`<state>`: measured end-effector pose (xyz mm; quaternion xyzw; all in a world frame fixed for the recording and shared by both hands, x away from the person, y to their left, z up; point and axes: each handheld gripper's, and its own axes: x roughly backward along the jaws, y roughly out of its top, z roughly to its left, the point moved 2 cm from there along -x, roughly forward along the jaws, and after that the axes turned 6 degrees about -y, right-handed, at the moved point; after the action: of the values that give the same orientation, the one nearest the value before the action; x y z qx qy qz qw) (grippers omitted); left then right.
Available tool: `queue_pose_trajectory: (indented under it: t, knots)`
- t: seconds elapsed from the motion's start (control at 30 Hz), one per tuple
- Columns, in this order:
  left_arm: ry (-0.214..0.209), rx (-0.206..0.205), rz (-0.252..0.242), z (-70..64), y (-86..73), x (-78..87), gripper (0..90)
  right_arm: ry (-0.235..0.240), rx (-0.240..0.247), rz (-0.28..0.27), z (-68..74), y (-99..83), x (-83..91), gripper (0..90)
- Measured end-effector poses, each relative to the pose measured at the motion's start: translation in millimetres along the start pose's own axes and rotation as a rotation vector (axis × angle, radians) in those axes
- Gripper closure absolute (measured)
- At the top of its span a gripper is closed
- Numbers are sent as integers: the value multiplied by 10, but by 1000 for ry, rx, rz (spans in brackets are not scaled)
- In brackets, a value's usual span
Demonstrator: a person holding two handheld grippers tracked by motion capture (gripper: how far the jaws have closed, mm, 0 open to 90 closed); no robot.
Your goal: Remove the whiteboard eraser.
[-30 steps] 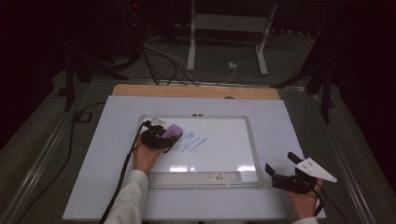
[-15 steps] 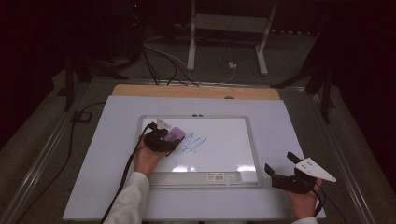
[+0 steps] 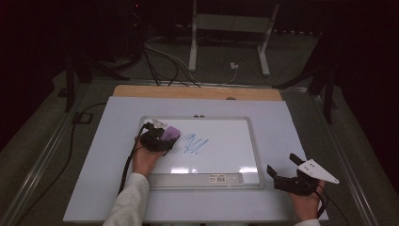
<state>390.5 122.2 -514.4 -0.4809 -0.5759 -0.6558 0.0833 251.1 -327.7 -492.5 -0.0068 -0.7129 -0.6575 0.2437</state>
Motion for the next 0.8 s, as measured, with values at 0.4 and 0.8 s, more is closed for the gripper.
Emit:
queue_pose_trajectory:
  t: [0.4, 0.8]
  knots:
    - [-21, -13, 1, -232, -8, -38, 420, 3, 4, 1, 10, 1, -5, 0]
    - [-69, -73, 7, -664, -85, -35, 420, 5, 6, 1, 15, 2, -4, 0]
